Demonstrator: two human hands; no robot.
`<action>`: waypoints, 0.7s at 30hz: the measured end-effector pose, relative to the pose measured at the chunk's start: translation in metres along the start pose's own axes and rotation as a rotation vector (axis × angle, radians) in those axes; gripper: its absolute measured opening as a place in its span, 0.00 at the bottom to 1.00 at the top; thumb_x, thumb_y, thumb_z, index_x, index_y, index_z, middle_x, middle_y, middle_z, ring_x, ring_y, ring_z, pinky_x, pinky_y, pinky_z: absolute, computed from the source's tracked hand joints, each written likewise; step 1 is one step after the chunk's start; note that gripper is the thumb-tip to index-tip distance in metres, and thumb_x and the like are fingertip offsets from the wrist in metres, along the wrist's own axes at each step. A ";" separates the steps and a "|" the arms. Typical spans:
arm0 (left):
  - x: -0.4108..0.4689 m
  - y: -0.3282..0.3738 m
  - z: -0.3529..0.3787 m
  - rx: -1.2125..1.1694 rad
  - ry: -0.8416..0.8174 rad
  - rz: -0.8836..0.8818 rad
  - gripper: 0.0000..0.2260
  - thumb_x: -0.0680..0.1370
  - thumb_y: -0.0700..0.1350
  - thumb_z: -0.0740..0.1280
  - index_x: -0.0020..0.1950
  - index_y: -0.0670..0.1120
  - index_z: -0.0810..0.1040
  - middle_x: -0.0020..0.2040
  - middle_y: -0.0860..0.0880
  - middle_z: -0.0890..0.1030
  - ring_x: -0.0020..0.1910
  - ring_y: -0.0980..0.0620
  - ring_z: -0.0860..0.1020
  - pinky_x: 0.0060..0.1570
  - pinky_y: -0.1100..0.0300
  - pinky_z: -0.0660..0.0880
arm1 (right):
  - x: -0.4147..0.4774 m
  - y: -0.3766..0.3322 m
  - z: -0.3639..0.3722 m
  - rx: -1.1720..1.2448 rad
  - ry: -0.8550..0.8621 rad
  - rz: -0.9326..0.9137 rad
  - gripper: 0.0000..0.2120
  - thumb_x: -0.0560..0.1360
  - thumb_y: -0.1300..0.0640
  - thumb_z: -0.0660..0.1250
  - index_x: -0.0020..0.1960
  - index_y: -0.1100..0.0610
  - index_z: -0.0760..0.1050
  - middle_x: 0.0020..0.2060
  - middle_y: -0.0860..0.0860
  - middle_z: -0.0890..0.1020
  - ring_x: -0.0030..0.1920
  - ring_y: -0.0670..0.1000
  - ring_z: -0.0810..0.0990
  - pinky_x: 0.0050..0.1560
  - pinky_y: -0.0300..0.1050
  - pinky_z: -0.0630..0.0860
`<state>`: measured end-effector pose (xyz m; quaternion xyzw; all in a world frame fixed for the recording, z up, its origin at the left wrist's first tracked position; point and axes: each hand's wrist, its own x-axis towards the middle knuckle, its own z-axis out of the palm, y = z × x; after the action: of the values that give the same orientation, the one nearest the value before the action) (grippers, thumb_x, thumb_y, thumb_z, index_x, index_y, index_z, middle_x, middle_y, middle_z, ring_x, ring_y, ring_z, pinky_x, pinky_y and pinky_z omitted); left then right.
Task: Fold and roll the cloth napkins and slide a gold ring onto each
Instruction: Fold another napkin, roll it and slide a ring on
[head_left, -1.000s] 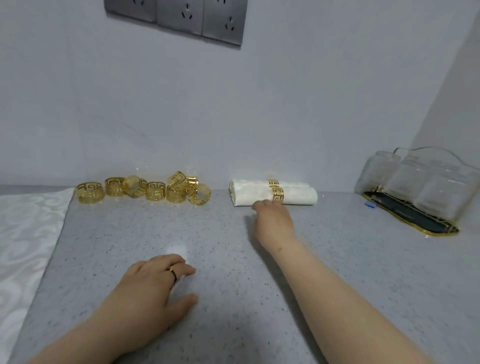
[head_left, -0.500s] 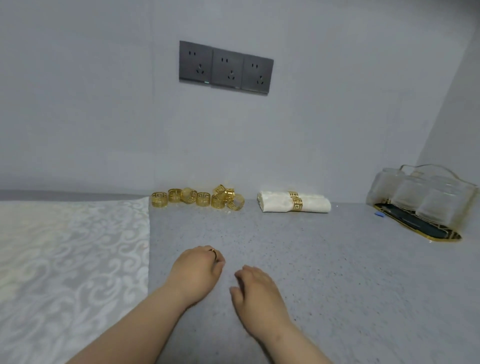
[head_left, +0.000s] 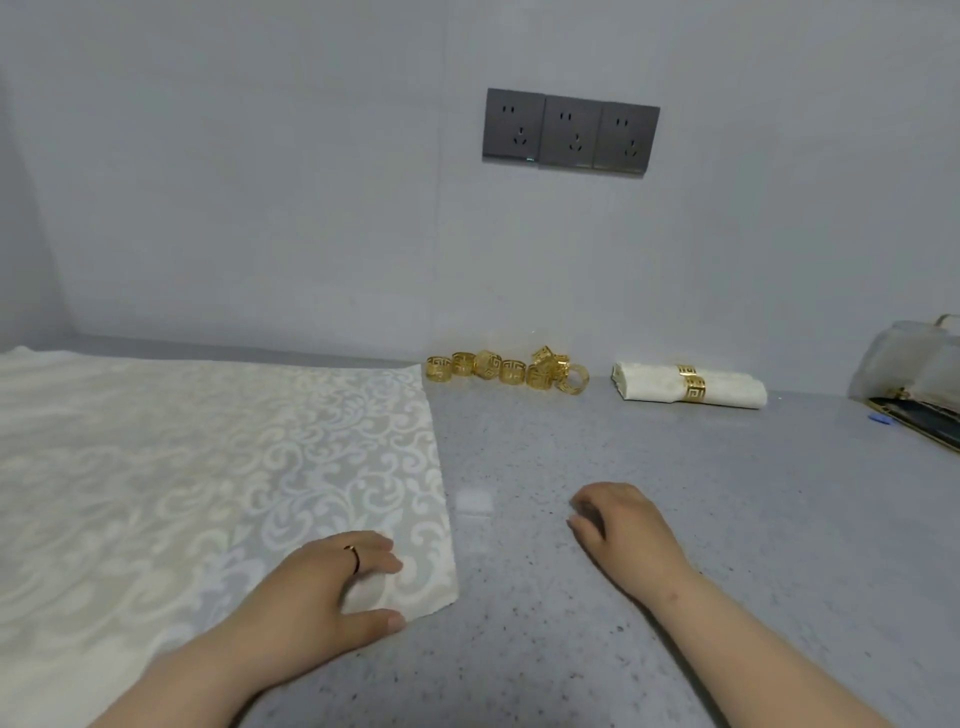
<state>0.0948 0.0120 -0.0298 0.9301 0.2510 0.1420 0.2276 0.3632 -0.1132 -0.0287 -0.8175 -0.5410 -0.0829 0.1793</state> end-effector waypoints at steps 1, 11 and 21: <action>0.001 0.002 0.002 -0.017 0.009 0.005 0.26 0.53 0.79 0.59 0.46 0.70 0.64 0.54 0.76 0.57 0.55 0.78 0.61 0.49 0.87 0.55 | -0.001 -0.005 -0.002 0.023 -0.005 -0.035 0.17 0.78 0.50 0.59 0.64 0.54 0.71 0.63 0.48 0.74 0.65 0.48 0.68 0.63 0.37 0.60; 0.007 -0.001 0.007 0.044 0.117 0.049 0.14 0.77 0.56 0.59 0.59 0.54 0.77 0.55 0.72 0.68 0.61 0.66 0.70 0.46 0.83 0.59 | -0.024 -0.088 0.006 0.120 -0.135 -0.528 0.24 0.68 0.44 0.58 0.58 0.52 0.77 0.57 0.48 0.80 0.58 0.49 0.77 0.63 0.41 0.64; -0.011 0.011 -0.009 0.134 0.136 0.052 0.25 0.63 0.69 0.59 0.57 0.63 0.72 0.49 0.69 0.73 0.52 0.66 0.72 0.45 0.77 0.64 | -0.017 -0.108 -0.001 0.371 -0.004 -0.348 0.19 0.75 0.50 0.52 0.55 0.57 0.76 0.47 0.53 0.82 0.46 0.53 0.78 0.46 0.43 0.70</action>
<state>0.0865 0.0010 -0.0185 0.9377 0.2504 0.1934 0.1436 0.2575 -0.0901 -0.0113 -0.6654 -0.6800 -0.0101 0.3079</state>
